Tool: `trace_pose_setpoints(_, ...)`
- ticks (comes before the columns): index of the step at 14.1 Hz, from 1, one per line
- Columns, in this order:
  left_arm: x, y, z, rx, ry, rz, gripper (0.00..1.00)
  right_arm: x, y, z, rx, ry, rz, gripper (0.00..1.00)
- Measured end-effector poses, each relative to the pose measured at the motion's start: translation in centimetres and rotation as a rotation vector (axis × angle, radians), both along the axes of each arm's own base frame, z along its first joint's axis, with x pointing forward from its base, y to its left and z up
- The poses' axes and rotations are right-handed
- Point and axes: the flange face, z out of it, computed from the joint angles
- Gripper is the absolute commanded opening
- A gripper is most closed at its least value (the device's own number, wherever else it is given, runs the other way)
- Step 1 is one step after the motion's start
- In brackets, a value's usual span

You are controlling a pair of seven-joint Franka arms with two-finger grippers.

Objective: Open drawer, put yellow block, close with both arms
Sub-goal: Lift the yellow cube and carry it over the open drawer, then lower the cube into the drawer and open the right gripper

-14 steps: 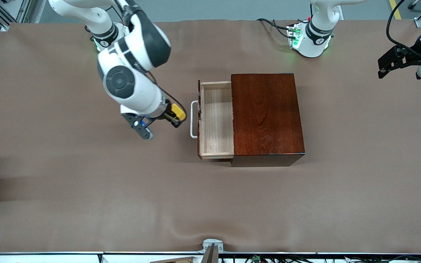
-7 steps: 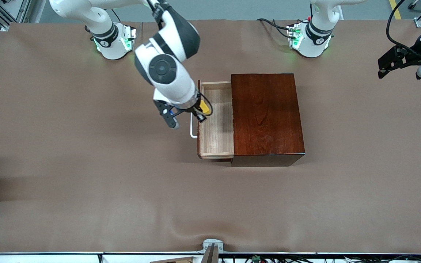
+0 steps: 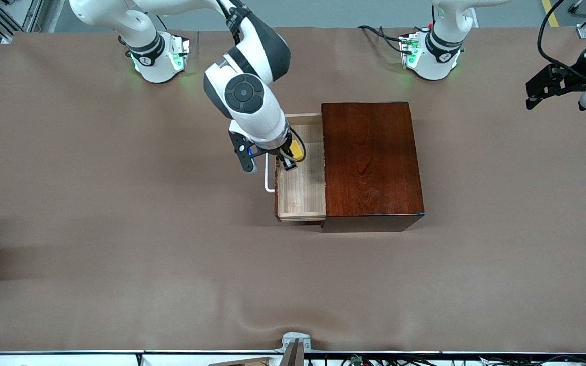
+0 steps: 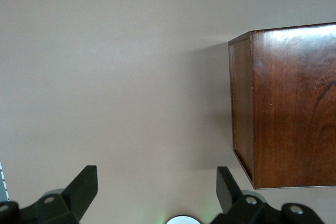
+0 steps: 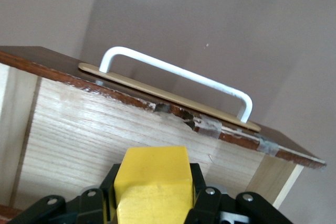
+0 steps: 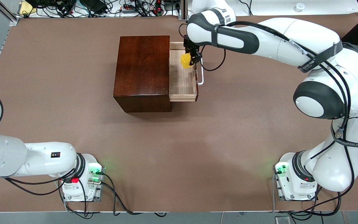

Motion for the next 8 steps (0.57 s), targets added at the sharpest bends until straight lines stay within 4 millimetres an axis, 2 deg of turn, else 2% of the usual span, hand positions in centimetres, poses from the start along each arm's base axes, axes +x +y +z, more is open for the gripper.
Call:
trace_pose_setpoints(5,0.1,0.0,-0.1,0.000,0.002,0.000,1.00,-1.3,2.5,-4.4,-0.030,0.020,-0.071,0.00)
trace_pose_setpoints(8,0.0,-0.2,-0.1,0.000,0.002,-0.004,1.00,-1.3,2.6,-5.3,-0.040,0.028,-0.082,0.00)
